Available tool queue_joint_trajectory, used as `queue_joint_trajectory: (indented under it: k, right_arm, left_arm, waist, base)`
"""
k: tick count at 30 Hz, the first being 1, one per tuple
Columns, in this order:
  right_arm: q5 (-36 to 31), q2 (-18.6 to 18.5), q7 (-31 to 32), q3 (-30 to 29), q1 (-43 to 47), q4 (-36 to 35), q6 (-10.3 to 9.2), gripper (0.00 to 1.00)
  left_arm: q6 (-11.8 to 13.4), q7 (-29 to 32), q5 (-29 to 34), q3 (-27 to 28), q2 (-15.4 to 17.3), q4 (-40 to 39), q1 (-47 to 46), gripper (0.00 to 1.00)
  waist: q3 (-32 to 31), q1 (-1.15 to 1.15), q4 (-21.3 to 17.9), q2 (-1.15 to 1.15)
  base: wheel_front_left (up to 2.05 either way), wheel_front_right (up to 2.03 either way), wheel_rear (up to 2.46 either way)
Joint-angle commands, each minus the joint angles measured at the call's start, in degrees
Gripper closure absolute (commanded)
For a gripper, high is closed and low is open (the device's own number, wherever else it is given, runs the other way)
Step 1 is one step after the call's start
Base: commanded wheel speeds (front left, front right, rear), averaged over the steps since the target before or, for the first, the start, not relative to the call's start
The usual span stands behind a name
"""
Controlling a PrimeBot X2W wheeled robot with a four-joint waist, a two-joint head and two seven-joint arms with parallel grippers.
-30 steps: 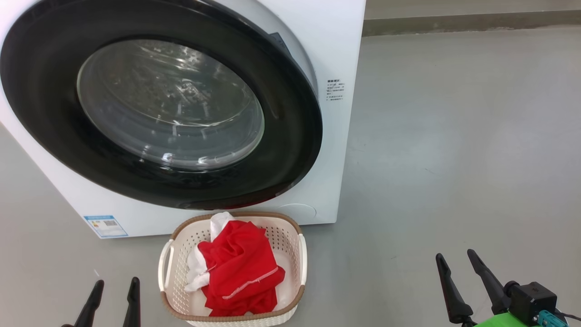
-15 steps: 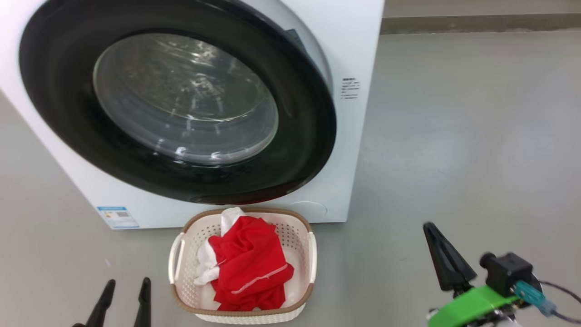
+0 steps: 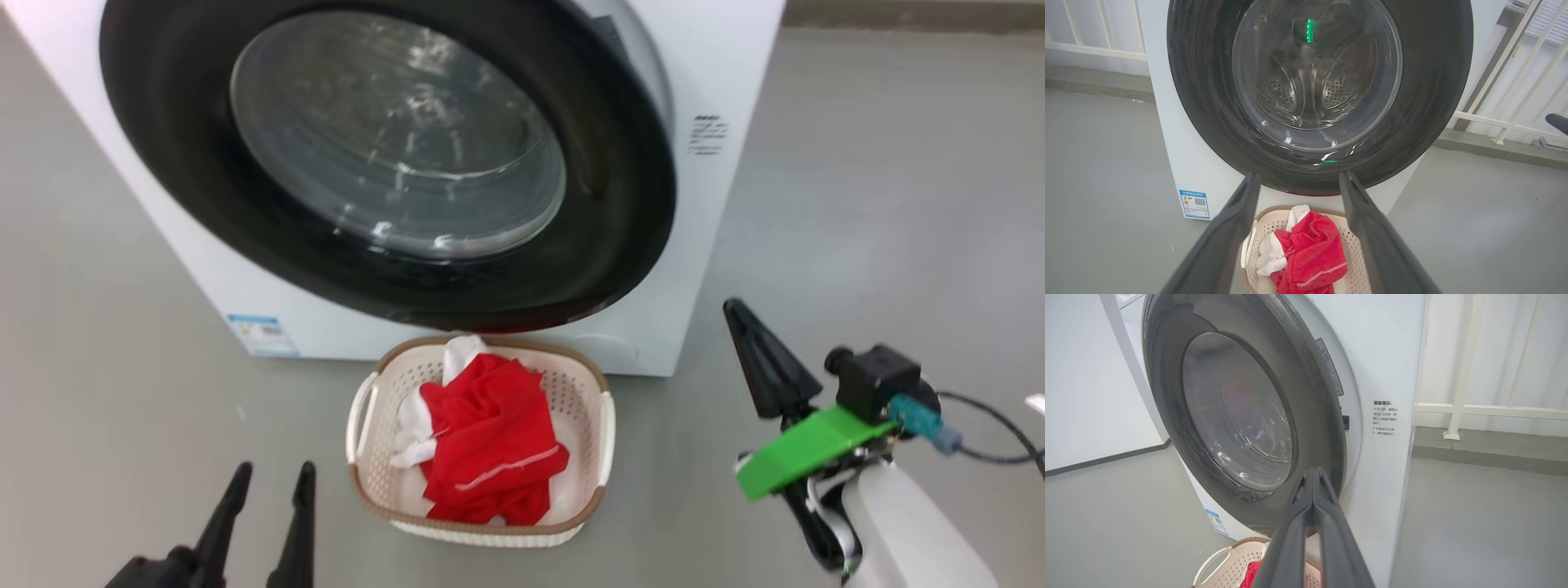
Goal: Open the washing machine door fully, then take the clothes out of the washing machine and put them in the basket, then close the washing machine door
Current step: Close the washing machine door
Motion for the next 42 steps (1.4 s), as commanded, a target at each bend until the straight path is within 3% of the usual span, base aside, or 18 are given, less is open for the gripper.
queue_joint_trajectory:
  k: [1, 21, 42]
  right_arm:
    - [0.52, -0.15, -0.37, 1.13, -3.34, -0.12, 0.36, 1.0]
    - [-1.77, -0.81, -0.37, -1.87, -19.11, 7.28, 0.36, 1.0]
    - [-4.44, -1.12, -0.37, -7.83, -28.43, 8.02, 0.36, 1.0]
  left_arm:
    - [-0.29, -0.7, -0.34, 1.06, 0.18, -1.5, -2.9, 0.0]
    - [-0.29, -0.7, -2.48, -1.58, -0.86, -2.06, -10.6, 0.0]
    - [-0.29, -0.7, -4.02, -3.65, -1.5, -3.25, -14.92, 0.0]
  waist:
    - [2.49, 0.0, 2.45, 0.0]
    - [12.26, 0.0, 7.12, 0.0]
    - [18.76, 0.0, 9.87, 0.0]
  base:
    - [0.0, 0.0, 0.0]
    - [0.0, 0.0, 0.0]
    - [0.0, 0.0, 0.0]
